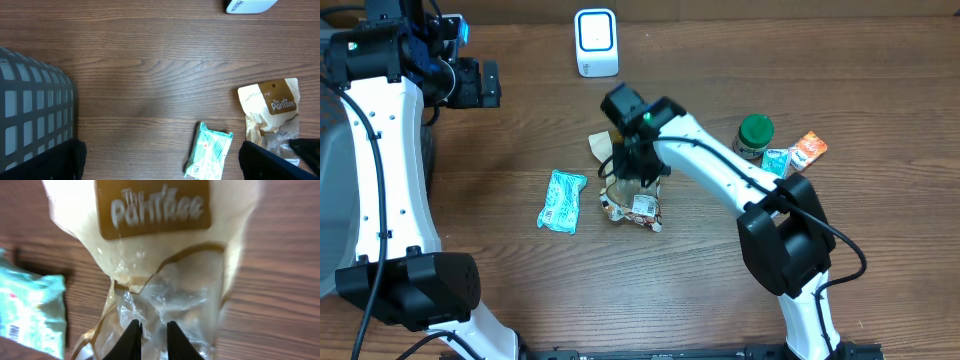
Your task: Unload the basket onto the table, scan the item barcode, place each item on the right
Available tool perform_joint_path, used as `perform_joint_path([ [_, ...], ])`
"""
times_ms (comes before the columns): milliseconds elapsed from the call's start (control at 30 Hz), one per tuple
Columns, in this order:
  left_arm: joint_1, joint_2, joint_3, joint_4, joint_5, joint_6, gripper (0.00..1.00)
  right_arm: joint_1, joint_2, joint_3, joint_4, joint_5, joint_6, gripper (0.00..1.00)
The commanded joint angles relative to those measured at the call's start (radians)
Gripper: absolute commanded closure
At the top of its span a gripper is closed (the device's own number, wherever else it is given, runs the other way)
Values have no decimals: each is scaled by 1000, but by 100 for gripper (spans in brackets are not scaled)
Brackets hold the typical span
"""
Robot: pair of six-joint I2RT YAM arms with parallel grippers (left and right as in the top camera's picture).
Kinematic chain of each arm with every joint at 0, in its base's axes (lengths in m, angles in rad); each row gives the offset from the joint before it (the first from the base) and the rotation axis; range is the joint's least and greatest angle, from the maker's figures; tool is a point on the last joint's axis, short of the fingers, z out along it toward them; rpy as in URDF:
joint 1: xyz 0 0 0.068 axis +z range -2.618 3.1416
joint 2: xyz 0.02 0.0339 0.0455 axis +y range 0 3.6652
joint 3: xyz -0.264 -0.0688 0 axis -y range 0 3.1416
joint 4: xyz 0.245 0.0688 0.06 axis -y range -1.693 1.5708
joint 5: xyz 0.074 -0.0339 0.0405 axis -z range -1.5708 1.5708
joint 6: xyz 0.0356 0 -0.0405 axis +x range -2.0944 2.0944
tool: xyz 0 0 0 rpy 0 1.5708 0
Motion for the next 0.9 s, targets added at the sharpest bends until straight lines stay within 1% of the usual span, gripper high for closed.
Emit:
perform_joint_path([
  [0, 0, 8, 9, 1, -4, 20, 1, -14, -10, 98, -63, 63, -5, 85],
  [167, 0, 8, 9, 1, -4, 20, 0, -5, -10, 98, -85, -77, -109, 85],
  [233, 0, 8, 9, 1, -4, 20, 1, 9, -10, 94, -90, -89, -110, 85],
  [367, 0, 8, 9, 1, -4, 20, 0, 42, -8, 88, -26, -188, -165, 85],
  [567, 0, 8, 9, 1, -4, 20, 1, 103, -1, 32, 104, -187, -154, 85],
  [667, 0, 8, 9, 1, -4, 20, 1, 127, 0, -16, 130, -187, -154, 84],
  [767, 0, 8, 9, 1, -4, 20, 0, 132, 0, -38, 96, -186, -155, 81],
  [867, 0, 8, 9, 1, -4, 20, 1, 127, 0, -41, -5, -138, -155, 80],
])
